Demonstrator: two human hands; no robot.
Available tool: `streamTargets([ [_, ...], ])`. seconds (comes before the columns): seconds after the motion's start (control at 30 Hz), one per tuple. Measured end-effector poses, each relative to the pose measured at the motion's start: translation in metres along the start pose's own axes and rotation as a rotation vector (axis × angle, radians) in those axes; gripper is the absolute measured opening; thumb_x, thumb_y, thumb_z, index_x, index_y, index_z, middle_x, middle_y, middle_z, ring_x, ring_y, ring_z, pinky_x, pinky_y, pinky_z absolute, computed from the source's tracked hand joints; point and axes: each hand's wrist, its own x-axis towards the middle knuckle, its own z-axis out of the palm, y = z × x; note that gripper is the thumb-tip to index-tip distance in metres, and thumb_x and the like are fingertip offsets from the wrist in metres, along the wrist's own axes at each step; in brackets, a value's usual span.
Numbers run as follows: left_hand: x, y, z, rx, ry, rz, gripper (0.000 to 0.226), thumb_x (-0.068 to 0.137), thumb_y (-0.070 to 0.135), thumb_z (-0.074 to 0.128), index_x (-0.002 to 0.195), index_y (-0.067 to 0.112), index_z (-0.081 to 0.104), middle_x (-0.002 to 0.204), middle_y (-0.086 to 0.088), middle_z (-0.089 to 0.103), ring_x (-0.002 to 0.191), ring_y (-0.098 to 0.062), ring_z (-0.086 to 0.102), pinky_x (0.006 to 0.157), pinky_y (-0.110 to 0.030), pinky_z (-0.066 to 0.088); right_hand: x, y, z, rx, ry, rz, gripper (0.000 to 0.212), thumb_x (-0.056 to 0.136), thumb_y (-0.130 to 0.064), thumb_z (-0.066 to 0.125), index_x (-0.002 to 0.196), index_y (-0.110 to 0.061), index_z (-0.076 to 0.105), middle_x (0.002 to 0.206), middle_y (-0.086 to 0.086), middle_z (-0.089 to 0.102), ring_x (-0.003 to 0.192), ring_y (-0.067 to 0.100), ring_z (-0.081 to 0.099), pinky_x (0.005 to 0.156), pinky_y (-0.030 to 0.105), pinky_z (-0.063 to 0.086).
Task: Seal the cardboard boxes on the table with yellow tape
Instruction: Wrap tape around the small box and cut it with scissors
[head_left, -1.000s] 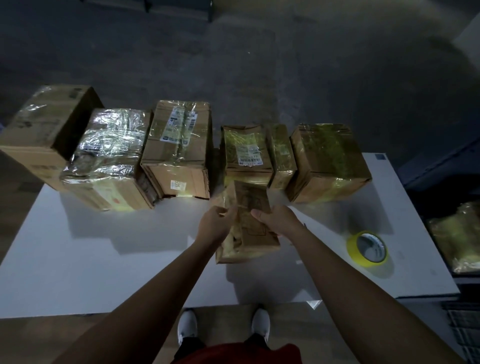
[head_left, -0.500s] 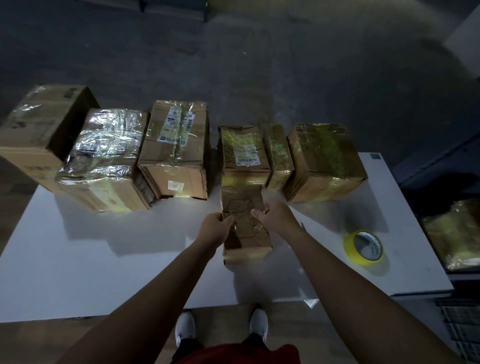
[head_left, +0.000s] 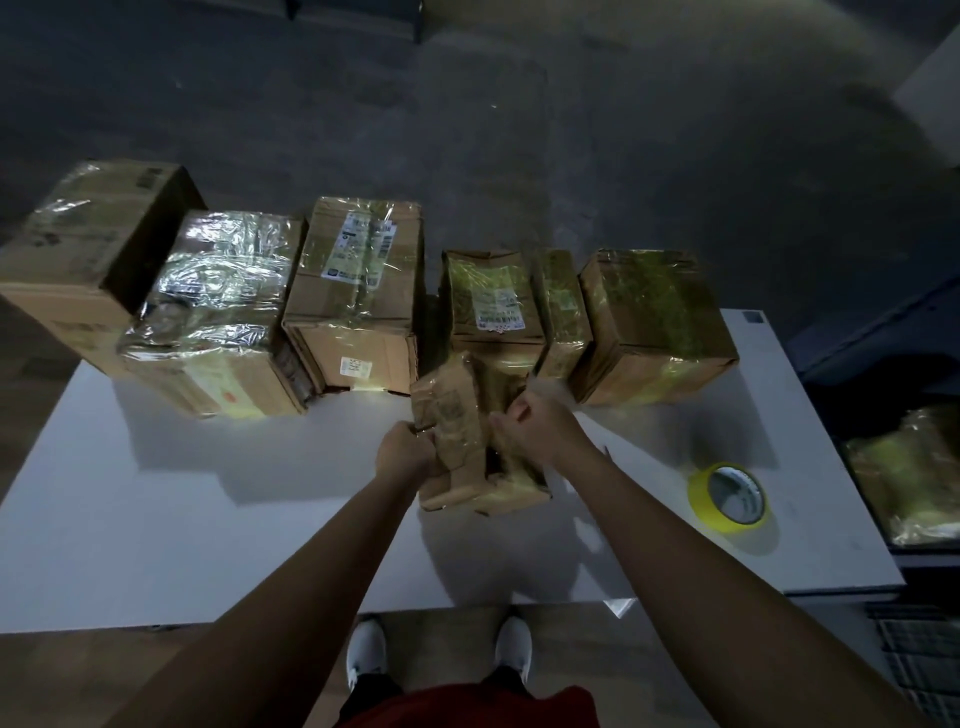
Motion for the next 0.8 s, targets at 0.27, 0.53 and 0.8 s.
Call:
streamTargets([
  [0.27,-0.008,0.014,-0.004,0.110,0.013,0.142,0.035,0.100,0.041,0.044,0.092,0.010,0.057,0.103,-0.016,0.066,0.088,-0.026,0.064,0.082,-0.044,0.057,0.002,-0.001,0.013,0.137,-0.071,0.205,0.099,0.078,-0.064,0.063,0.151,-0.014,0.017,0.152,0.011,0.031,0.134,0.032,0.037,0.104,0.040,0.038],
  [0.53,-0.009,0.002,0.004,0.113,-0.135,0.147,0.029,0.090,0.020,0.063,0.114,0.007,0.057,0.105,-0.011,0.065,0.092,-0.023,0.063,0.078,-0.033,0.055,-0.002,0.010,0.017,0.030,-0.026,0.135,0.035,0.086,-0.030,0.067,0.063,-0.021,0.042,0.060,-0.006,0.045,0.055,0.008,0.042,0.049,0.024,0.028],
  [0.8,-0.003,0.001,0.001,0.103,-0.077,0.139,0.029,0.087,0.010,0.062,0.115,0.006,0.061,0.106,-0.010,0.066,0.095,-0.025,0.063,0.085,-0.040,0.055,-0.002,0.007,0.013,0.031,-0.041,0.174,0.045,0.091,-0.027,0.064,0.057,-0.017,0.036,0.054,-0.002,0.037,0.050,0.012,0.038,0.052,0.025,0.034],
])
